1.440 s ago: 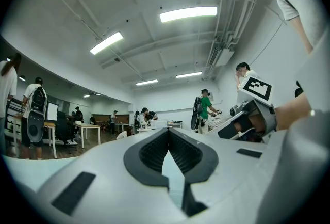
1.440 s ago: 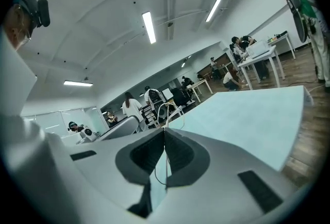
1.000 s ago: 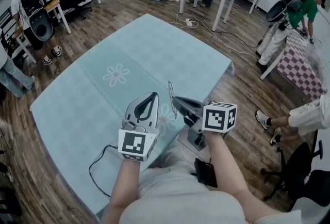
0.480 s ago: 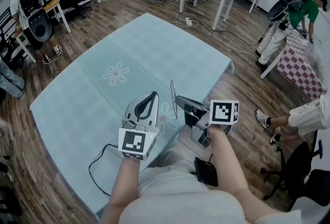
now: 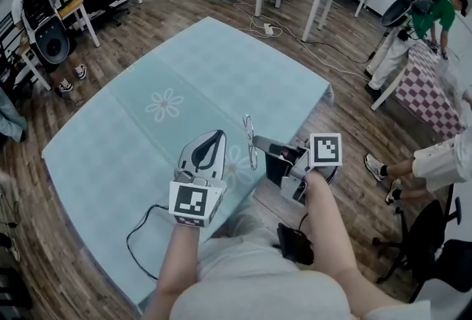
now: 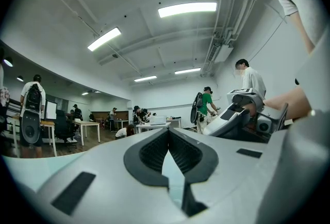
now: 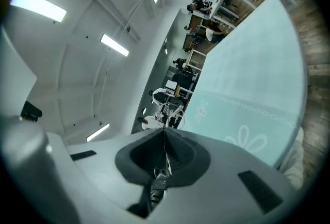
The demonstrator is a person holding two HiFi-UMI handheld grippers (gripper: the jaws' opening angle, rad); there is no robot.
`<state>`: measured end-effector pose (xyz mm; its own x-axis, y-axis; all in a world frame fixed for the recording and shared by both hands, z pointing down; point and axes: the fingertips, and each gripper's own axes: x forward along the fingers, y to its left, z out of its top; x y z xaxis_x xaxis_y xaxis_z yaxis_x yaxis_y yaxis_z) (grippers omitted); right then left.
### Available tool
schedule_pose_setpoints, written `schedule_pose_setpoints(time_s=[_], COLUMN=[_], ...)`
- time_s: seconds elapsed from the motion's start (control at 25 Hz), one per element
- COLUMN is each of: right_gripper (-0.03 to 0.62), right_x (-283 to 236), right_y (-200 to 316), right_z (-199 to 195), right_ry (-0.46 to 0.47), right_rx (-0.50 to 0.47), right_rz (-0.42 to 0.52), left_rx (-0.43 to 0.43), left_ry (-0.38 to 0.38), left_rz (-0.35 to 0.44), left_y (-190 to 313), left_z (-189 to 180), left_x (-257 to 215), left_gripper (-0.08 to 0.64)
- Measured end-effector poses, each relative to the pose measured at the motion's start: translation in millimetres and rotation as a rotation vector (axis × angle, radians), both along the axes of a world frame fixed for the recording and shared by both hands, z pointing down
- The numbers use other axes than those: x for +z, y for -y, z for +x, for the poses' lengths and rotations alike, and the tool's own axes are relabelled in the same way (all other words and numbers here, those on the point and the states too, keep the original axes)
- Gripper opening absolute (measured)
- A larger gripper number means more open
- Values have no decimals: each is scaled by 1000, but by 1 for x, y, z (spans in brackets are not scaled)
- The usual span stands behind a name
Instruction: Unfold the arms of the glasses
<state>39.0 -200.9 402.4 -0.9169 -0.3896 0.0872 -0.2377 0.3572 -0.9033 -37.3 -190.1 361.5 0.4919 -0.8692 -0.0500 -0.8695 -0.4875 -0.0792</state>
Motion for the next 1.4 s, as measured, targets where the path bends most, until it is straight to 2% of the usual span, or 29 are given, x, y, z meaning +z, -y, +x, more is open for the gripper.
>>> schedule_pose_setpoints(time_s=[0.12,0.28,0.48,0.64,0.68,0.72,0.76,0.96,1.16,1.4], right_gripper=[10,10,9,9,10,10,10,9,10,11], right_x=[0,6,5,4,4,4,5,5,-2,-7], right_y=[-4,-4,-7,-8,-8,-8,-8,-11,-14,-18], right_z=[4,8,2,0,0,1,1,0,-1,-5], right_ry=[51,57,112,171,181,187,191,196,211,211], right_rx=[3,5,-20,-58,-67,-74,-79,-98,-127,-170], right_rz=[-71,-98,-144,-175,-180,-184,-188,-185,-179,-166], left_rx=[1,9,53,138,172,206,237,344,383,462], left_ry=[1,-2,-3,-9,-19,-26,-25,6,11,-24], left_rz=[-5,-13,-39,-70,-80,-90,-98,-103,-93,-115], left_y=[-1,0,1,2,3,4,4,7,15,18], left_z=[3,4,7,8,9,11,13,17,15,16], left_x=[1,6,19,28,30,31,33,34,32,33], left_gripper=[9,9,9,14,59,139,161,156,156,156])
